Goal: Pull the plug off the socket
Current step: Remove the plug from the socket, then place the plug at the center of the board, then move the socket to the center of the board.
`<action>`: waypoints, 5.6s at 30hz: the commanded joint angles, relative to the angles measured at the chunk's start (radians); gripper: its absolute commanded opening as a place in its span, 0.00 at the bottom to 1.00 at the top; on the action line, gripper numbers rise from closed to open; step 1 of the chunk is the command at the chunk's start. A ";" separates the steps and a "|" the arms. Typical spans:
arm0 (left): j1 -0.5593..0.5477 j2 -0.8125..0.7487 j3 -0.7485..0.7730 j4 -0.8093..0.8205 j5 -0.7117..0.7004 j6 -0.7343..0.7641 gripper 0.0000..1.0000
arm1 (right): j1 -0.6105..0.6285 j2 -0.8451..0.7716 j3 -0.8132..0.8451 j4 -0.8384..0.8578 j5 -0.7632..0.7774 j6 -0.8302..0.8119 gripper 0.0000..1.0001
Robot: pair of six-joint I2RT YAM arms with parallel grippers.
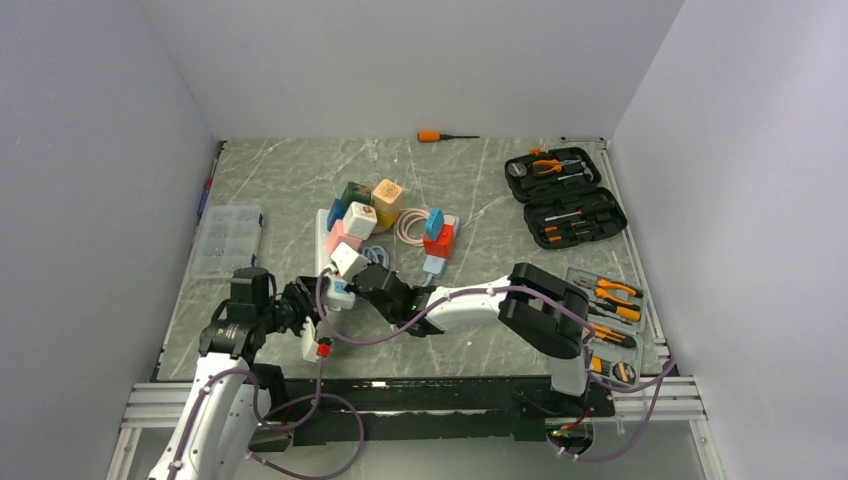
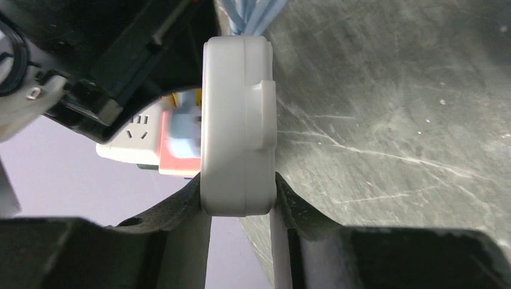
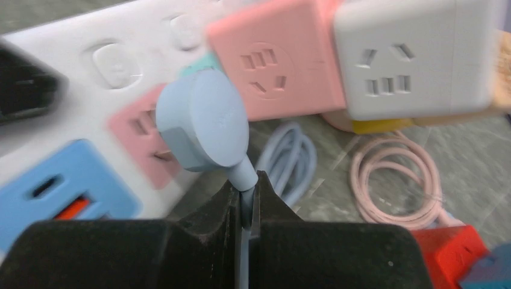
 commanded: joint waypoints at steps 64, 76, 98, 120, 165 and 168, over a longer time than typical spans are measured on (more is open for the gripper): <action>-0.005 0.134 0.144 -0.246 -0.183 -0.525 0.99 | -0.300 -0.655 -0.190 -0.594 -0.055 0.618 0.85; -0.006 0.196 0.524 -0.409 -0.025 -1.061 0.99 | -0.419 -0.570 -0.185 -0.649 -0.017 0.725 1.00; -0.532 0.856 1.014 -0.170 -0.330 -1.725 0.99 | -0.784 -0.462 -0.078 -0.607 -0.322 0.829 0.97; -0.599 1.036 0.759 0.289 -0.326 -2.103 0.99 | -0.806 -0.109 0.077 -0.568 -0.453 0.837 0.74; -0.607 1.017 0.702 0.382 -0.298 -2.129 0.99 | -0.687 -0.297 -0.216 -0.578 -0.405 0.992 0.73; -0.633 1.025 0.722 0.361 -0.366 -2.133 0.99 | -0.704 -0.302 -0.217 -0.576 -0.404 0.980 0.74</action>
